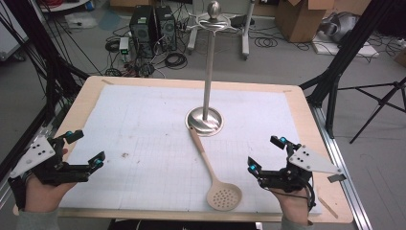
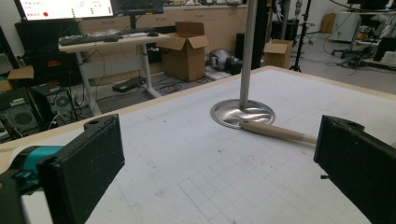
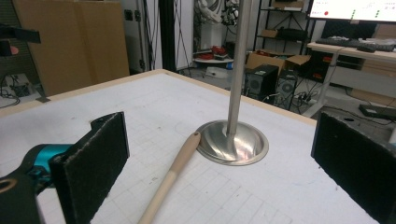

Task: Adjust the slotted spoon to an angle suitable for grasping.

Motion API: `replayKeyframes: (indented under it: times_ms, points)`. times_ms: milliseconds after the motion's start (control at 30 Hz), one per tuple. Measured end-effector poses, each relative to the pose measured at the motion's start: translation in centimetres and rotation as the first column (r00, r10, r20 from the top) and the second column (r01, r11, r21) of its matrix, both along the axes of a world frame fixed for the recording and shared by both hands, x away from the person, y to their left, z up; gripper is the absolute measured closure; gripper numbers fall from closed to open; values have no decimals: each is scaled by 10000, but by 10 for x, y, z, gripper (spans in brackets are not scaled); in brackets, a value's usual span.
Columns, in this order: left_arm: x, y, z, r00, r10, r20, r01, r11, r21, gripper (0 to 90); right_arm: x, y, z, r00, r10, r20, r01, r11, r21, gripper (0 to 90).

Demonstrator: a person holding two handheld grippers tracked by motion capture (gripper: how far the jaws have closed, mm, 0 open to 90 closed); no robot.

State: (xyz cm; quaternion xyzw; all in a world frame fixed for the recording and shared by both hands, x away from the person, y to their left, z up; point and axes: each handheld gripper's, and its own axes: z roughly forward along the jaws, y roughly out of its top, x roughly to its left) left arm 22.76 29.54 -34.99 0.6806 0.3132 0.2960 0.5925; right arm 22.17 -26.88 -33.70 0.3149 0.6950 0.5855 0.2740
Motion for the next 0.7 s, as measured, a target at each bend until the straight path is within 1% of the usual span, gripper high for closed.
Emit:
replayKeyframes:
  times_ms: [33,67,167,200,300,367,433,533,567,600,700]
  points:
    - [0,0,0,10000,-70,50,70,10000,69,19,1,1,0,10000,-13,-7,13,10000,-11,30]
    - [0,0,0,10000,-70,50,70,10000,69,20,2,2,-1,10000,8,-32,-8,10000,-44,30]
    - [-2,-4,1,9994,-303,171,302,9995,35,20,4,6,-2,9999,19,-114,-20,10000,-90,30]
    - [-3,-4,2,9994,-295,199,294,9996,39,19,5,7,-3,9998,36,-190,-37,10000,-86,30]
    - [-3,-4,3,9994,-242,255,243,9997,-13,19,7,8,-5,9997,85,-231,-87,9999,-99,30]
    - [-2,-4,3,9994,-207,269,209,9997,-81,20,8,9,-5,9998,122,-162,-124,9999,-109,30]
    - [-2,-4,1,9998,-123,177,125,9999,-87,20,8,10,-6,9996,162,-240,-165,9998,-124,30]
    - [-1,-5,-1,9998,-146,100,147,9998,-128,19,9,13,-7,9989,276,-386,-282,9995,-159,31]
    - [-1,-6,-2,10000,-79,59,79,10000,-47,20,10,15,-7,9987,319,-399,-328,9993,-203,31]
    - [-1,-6,-3,9999,-99,40,99,9999,-77,19,10,16,-7,9986,310,-429,-319,9993,-209,31]
    - [-1,-6,-4,9999,-113,-9,113,9999,-117,19,13,23,-8,9984,429,-369,-440,9986,-288,32]
